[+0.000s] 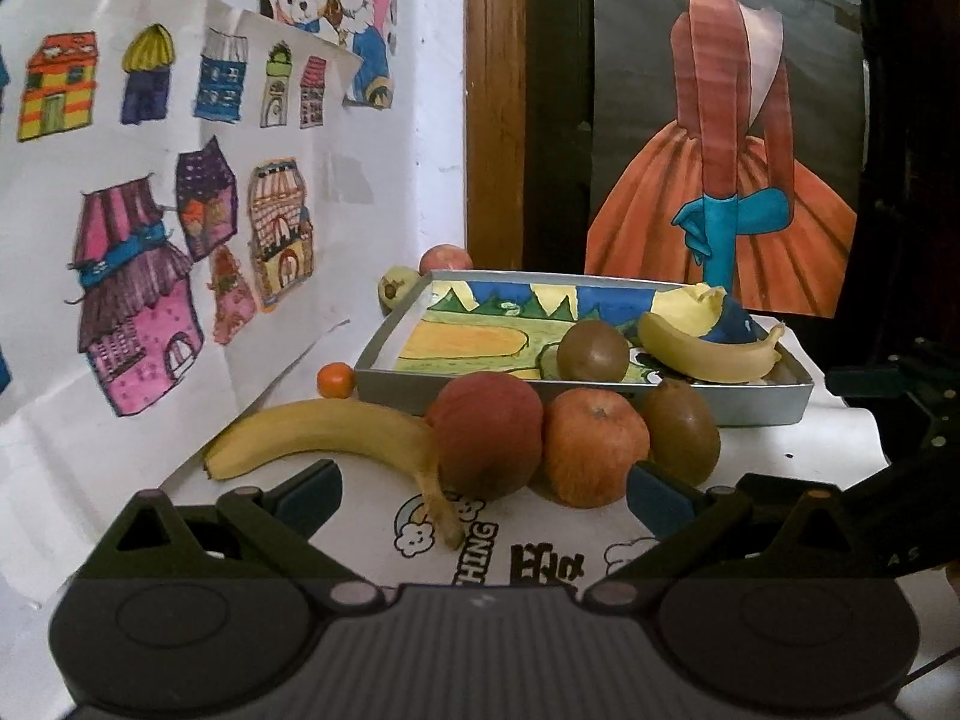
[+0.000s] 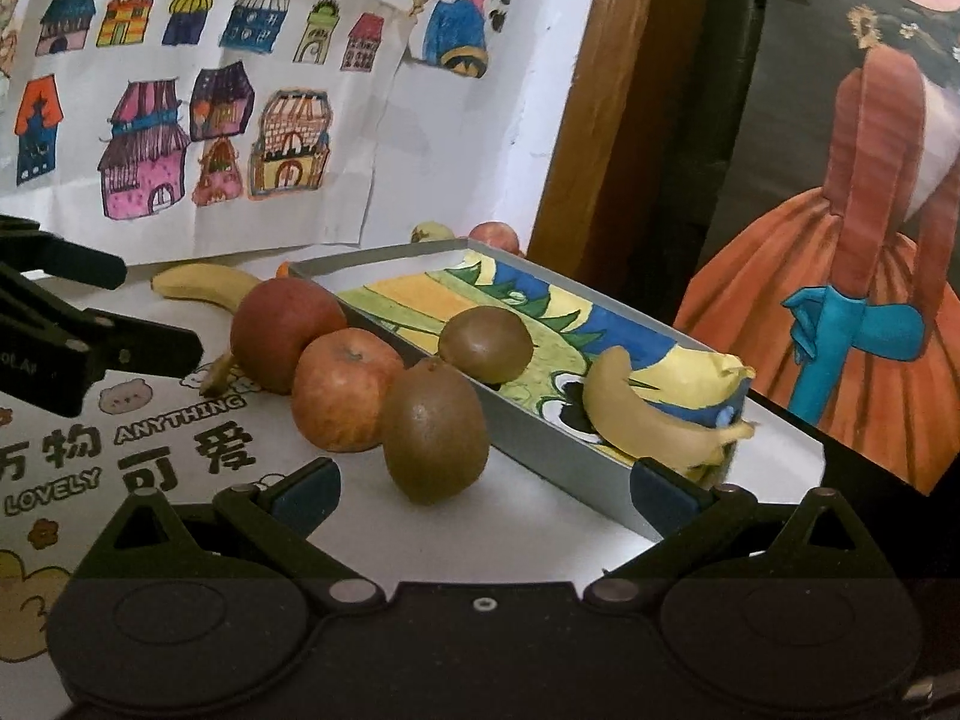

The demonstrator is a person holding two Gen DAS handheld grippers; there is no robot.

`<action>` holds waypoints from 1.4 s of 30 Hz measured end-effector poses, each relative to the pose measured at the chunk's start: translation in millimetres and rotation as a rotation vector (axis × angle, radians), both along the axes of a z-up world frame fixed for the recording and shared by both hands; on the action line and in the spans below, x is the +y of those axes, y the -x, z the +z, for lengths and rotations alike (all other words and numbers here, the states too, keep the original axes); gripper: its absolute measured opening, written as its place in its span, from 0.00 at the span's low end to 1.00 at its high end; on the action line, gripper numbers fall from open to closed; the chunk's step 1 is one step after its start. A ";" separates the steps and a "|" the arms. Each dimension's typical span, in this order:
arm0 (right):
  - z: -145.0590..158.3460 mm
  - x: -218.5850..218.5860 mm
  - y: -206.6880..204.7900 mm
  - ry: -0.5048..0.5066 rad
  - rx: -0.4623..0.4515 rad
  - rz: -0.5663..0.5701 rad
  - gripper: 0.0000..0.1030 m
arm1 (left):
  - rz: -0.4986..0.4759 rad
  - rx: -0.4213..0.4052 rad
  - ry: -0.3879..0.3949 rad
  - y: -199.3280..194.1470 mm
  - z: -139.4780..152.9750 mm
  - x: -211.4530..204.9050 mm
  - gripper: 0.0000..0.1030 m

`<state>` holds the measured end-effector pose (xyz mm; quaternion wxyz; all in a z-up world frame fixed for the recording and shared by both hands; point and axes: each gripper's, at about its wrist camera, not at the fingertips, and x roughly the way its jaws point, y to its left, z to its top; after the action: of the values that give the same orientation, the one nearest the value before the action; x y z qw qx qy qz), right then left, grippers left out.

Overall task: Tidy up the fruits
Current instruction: 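Move both tools toward the remaining kiwi and apples beside the tray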

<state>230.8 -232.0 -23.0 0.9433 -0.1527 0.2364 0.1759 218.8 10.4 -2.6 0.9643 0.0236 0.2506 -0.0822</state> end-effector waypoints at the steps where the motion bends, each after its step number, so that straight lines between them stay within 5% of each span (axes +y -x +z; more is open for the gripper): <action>1: -1.2 2.2 -2.7 0.006 0.001 0.007 0.99 | -0.001 0.004 0.001 -2.9 -0.9 -0.9 1.00; 9: -12.1 9.1 -17.2 0.030 0.021 0.044 0.99 | -0.016 0.027 0.014 -18.8 -8.5 -7.5 1.00; 15: -19.5 1.7 -36.6 -0.069 0.096 0.079 0.99 | -0.029 0.048 0.037 -29.2 -14.2 -11.9 1.00; 28: -33.9 2.0 -70.7 -0.133 0.197 0.125 0.78 | -0.039 0.091 0.099 -40.0 -20.0 -11.2 1.00; 42: -36.0 -0.3 -81.2 -0.156 0.239 0.169 0.74 | -0.039 0.098 0.115 -43.0 -21.0 -16.2 1.00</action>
<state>312.0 -232.2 -59.0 0.8993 -0.0761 0.3189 0.2895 261.9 -5.8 -23.6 0.9488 -0.0310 0.2919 -0.1162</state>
